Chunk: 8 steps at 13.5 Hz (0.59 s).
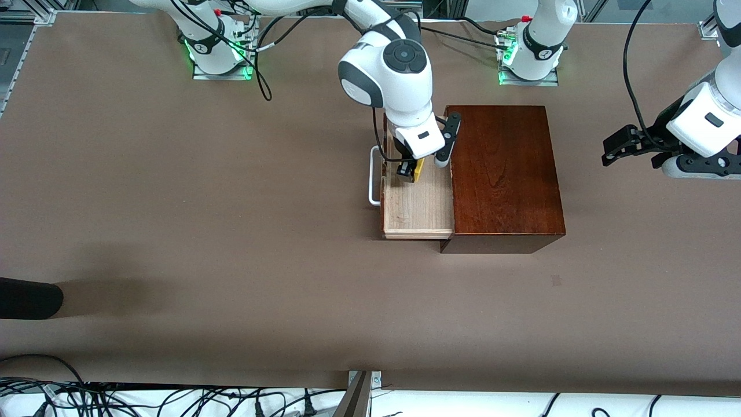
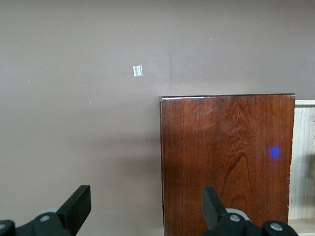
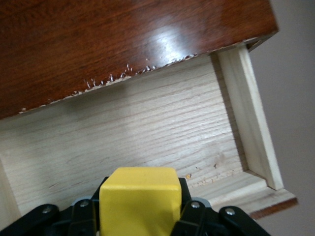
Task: Open drawer, take yellow block, close drawer
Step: 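Lift the yellow cube out of the drawer with the right gripper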
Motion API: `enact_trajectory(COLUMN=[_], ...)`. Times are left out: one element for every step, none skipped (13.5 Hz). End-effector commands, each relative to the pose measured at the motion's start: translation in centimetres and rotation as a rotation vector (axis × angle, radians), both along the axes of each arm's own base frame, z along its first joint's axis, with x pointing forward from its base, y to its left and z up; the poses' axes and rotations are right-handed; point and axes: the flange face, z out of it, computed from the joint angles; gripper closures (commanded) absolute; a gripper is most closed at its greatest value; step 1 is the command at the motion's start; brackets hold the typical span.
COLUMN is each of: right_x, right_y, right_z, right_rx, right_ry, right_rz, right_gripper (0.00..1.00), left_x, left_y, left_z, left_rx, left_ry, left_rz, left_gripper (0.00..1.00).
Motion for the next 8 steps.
enact_trajectory(right_x=[1.6, 2.4, 3.5, 4.6, 5.6, 6.4, 7.3, 8.3], right_y=[-2.0, -3.3, -5.1, -7.2, -9.4, -11.5, -13.7, -15.6], right_z=[3.2, 4.3, 5.4, 7.0, 8.5, 9.6, 10.5, 11.3], right_rx=[0.038, 0.038, 0.023, 0.018, 0.006, -0.016, -0.034, -0.043], right_ry=[0.028, 0.036, 0.057, 0.077, 0.099, 0.120, 0.138, 0.146], right_rz=[-0.048, -0.069, -0.100, -0.130, -0.164, -0.198, -0.230, -0.260], right_gripper=[0.75, 0.75, 0.75, 0.75, 0.75, 0.75, 0.75, 0.75], left_x=[0.4, 0.4, 0.4, 0.5, 0.5, 0.5, 0.5, 0.4], left_y=[-0.1, -0.1, -0.2, -0.2, -0.2, -0.3, -0.6, -1.3], left_z=[0.4, 0.5, 0.5, 0.4, 0.4, 0.5, 0.6, 0.7], left_rx=[-0.009, -0.009, -0.009, -0.011, -0.009, -0.009, -0.010, -0.011], left_ry=[-0.002, -0.003, -0.003, -0.003, -0.005, -0.008, -0.010, -0.013], left_rz=[0.007, 0.007, 0.005, 0.003, 0.002, -0.001, -0.007, -0.022], left_gripper=[0.00, 0.00, 0.00, 0.00, 0.00, 0.00, 0.00, 0.00])
